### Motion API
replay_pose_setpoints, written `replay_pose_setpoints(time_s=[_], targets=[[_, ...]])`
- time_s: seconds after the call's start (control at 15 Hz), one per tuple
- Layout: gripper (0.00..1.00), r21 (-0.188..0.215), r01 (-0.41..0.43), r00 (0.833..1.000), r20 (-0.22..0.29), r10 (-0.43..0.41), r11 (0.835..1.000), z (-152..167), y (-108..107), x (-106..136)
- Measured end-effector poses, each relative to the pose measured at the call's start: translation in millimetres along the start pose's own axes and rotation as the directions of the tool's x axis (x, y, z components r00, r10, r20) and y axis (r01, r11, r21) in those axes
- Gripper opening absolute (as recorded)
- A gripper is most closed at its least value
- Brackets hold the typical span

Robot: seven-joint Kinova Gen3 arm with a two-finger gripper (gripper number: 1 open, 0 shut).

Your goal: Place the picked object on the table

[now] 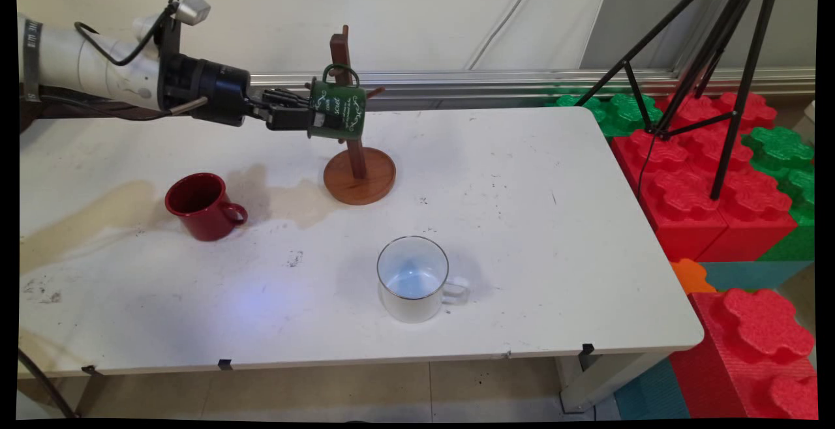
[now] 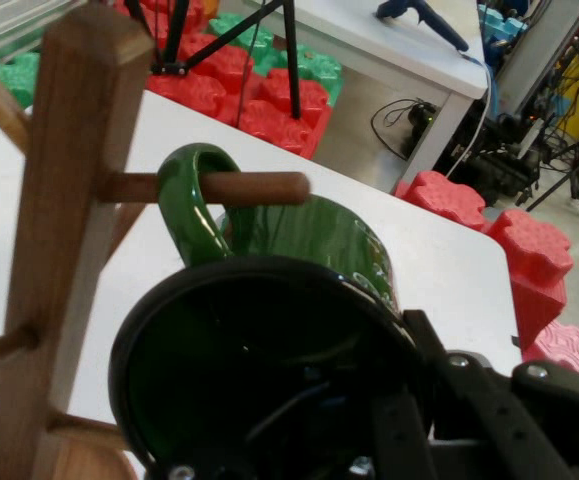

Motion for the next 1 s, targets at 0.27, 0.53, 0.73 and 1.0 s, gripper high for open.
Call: replay_pose_setpoints(time_s=[0.27,0.53,0.73,1.0], targets=[[0.00,-0.026,-0.010,1.000,0.001,0.010,1.000,-4,12,2],[0.00,-0.053,-0.016,1.000,0.006,0.017,0.998,-8,25,1],[0.00,-0.074,-0.024,1.000,0.017,0.025,0.997,-13,34,-1],[0.00,-0.096,-0.047,0.998,0.038,0.051,0.994,-22,43,-3]])
